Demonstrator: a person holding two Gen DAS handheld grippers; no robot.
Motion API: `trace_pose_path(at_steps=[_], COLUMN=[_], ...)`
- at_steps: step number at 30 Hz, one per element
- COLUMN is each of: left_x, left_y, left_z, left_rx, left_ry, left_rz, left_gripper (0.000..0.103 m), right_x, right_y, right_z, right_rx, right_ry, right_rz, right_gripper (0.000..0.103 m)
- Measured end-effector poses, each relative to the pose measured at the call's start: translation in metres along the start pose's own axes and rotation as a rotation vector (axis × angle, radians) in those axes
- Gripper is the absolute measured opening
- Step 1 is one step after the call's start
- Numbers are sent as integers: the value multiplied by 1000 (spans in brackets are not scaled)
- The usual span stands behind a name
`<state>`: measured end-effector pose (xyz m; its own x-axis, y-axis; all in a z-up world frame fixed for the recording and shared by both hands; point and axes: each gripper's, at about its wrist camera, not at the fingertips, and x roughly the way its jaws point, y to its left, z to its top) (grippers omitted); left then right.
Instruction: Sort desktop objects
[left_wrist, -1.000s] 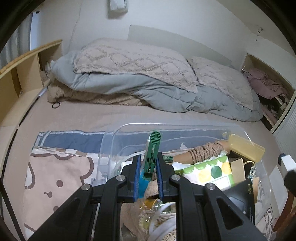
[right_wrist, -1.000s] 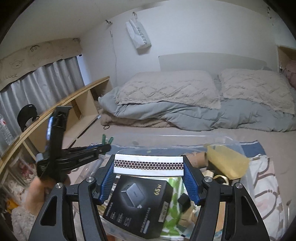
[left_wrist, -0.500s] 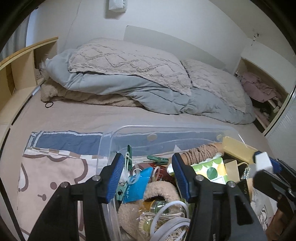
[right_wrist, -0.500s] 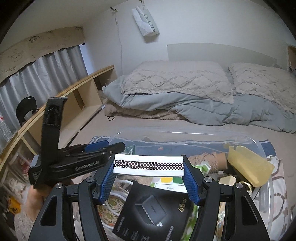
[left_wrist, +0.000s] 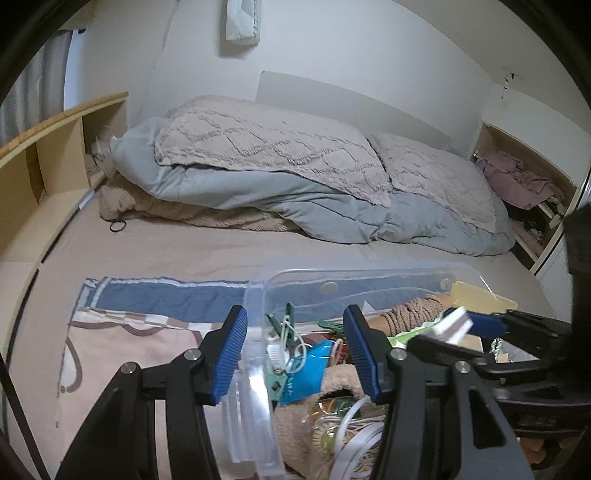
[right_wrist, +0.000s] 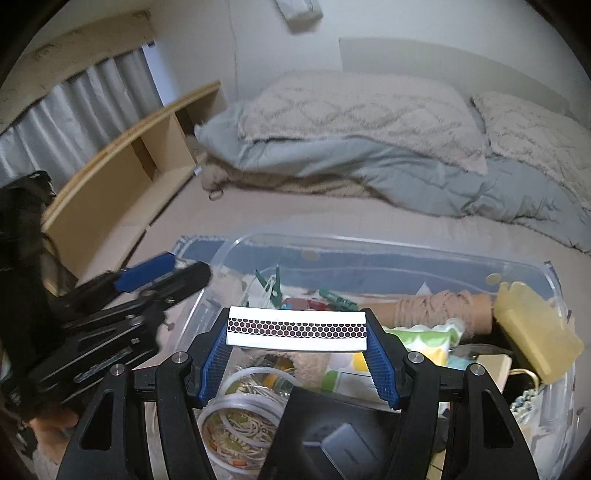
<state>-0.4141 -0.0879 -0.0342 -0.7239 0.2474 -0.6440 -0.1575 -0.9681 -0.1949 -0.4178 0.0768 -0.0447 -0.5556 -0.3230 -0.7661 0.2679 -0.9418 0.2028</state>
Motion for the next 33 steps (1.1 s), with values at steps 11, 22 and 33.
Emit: trace_pose_path(at_steps=[11, 22, 33], left_x=[-8, -13, -23], left_y=[28, 37, 32], left_z=[-2, -5, -5], left_rx=[-46, -63, -58], left_ry=[-21, -22, -32], left_rz=[25, 17, 8], left_gripper=[54, 54, 54], right_x=[35, 24, 2], right_y=[-1, 3, 8], right_z=[8, 8, 4], right_rx=[100, 96, 50], right_ry=[125, 49, -49], right_rz=[-13, -51, -53], right_gripper=[69, 88, 88])
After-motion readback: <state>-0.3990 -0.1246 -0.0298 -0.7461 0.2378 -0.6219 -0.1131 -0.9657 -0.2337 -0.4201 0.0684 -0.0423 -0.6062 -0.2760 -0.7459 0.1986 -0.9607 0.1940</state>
